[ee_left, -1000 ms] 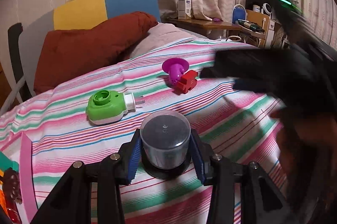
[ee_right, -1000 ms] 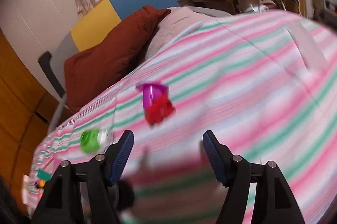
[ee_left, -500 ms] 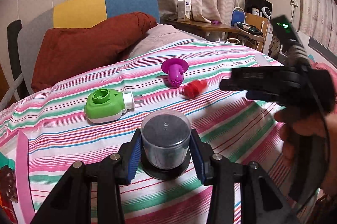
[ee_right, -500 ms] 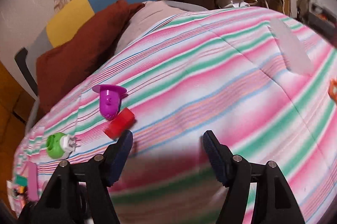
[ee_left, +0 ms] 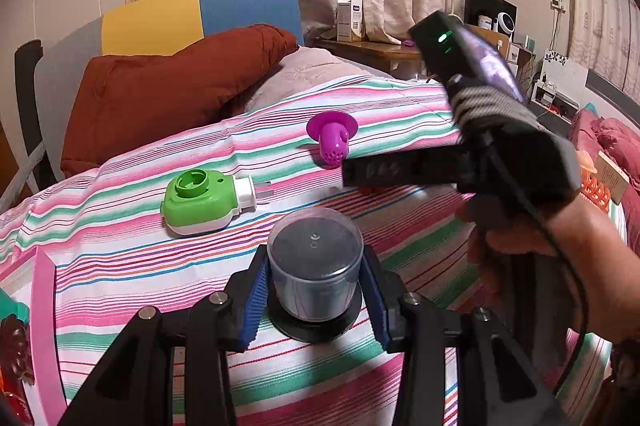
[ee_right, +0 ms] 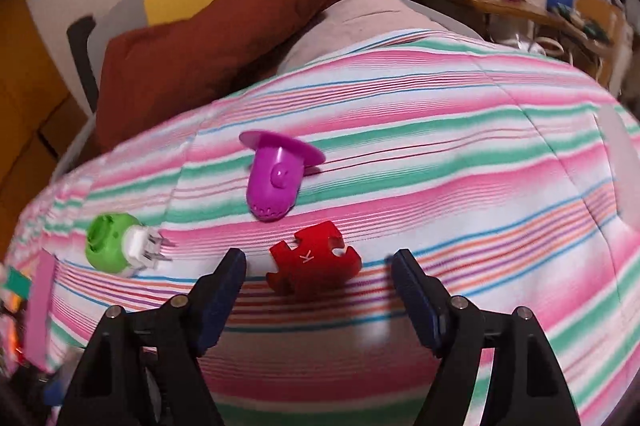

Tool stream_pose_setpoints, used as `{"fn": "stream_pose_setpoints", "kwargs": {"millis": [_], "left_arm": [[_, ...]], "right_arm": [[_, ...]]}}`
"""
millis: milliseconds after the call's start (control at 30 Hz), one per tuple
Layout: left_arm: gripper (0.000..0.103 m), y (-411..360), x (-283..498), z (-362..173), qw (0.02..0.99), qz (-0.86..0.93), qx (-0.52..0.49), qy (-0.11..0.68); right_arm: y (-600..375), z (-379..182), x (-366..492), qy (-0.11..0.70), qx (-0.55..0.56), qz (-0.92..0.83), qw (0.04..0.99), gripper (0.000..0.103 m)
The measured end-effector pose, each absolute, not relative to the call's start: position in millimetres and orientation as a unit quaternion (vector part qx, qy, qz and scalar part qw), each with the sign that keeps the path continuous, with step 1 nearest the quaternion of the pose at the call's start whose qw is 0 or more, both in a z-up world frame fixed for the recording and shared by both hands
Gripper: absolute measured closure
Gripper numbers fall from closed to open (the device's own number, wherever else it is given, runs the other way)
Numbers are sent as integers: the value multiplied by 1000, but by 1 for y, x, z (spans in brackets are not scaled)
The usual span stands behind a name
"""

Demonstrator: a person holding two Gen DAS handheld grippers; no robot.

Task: Organize rigid objects
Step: 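Grasp the red K puzzle piece with the right tool while the left tool holds the cup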

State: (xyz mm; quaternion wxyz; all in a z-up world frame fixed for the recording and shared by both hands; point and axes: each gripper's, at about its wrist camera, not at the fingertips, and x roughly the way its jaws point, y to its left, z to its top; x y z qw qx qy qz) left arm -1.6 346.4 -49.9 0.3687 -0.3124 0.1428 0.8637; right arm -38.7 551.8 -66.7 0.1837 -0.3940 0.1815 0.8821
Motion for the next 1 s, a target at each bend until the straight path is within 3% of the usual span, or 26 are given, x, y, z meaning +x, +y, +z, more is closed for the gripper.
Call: {"fn": "stream_pose_setpoints", "kwargs": {"millis": [233, 600, 800, 1000], "left_arm": [[59, 346, 0, -51, 366, 864, -311, 147], [59, 344, 0, -50, 367, 864, -312, 144], [59, 333, -3, -42, 375, 863, -317, 119], [59, 317, 11, -30, 383, 863, -306, 119]], "right_arm": [[546, -68, -41, 153, -394, 887, 188, 53], [527, -60, -17, 162, -387, 888, 186, 53], [512, -66, 17, 208, -379, 875, 217, 53], [500, -68, 22, 186, -370, 880, 231, 53]]}}
